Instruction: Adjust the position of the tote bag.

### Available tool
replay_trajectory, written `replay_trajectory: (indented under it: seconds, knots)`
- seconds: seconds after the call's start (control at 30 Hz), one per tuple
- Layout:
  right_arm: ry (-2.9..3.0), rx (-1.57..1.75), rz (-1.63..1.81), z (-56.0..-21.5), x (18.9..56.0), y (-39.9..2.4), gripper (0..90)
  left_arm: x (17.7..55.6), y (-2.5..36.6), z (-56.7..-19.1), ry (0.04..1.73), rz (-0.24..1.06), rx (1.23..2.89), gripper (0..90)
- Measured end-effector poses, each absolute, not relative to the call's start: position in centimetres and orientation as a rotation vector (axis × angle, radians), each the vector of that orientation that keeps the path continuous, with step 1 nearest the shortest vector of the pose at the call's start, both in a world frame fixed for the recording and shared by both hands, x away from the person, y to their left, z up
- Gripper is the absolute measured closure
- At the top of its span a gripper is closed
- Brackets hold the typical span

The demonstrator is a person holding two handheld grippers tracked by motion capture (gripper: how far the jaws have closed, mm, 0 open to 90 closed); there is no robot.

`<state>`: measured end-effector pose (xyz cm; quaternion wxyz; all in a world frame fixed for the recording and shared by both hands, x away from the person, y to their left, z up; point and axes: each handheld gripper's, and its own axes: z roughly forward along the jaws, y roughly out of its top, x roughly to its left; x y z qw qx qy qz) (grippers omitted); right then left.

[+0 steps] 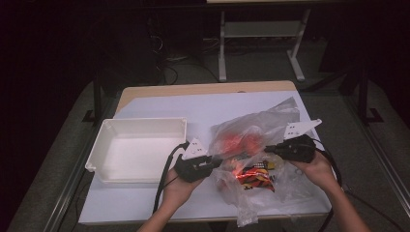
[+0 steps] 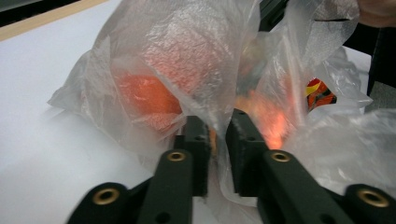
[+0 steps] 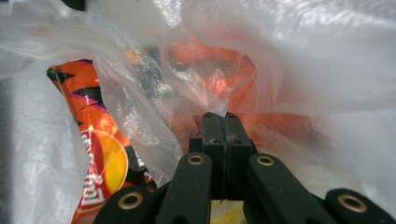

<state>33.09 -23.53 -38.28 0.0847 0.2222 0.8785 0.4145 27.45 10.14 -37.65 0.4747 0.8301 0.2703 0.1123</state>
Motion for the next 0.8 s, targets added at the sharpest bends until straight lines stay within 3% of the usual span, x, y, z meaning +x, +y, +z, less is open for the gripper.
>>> replay_trajectory:
  seconds: [0.13, 0.33, 0.57, 0.8]
  knots:
    - [2.619, 0.66, 1.23, -38.3, 33.4, -22.9, 89.7, 26.9, 11.3, -36.8, 0.672, 0.282, 2.008, 68.0]
    - [2.62, 0.663, 1.21, -38.2, 33.7, -22.2, 89.7, 25.6, 11.9, -34.8, 0.635, 0.309, 1.971, 63.9]
    - [2.639, 0.65, 1.192, -38.2, 34.0, -20.9, 89.7, 24.0, 9.3, -33.2, 0.485, 0.25, 1.983, 63.5]
    - [2.636, 0.648, 1.2, -38.2, 34.5, -20.4, 89.7, 24.3, 6.1, -34.9, 0.391, 0.111, 2.008, 67.3]
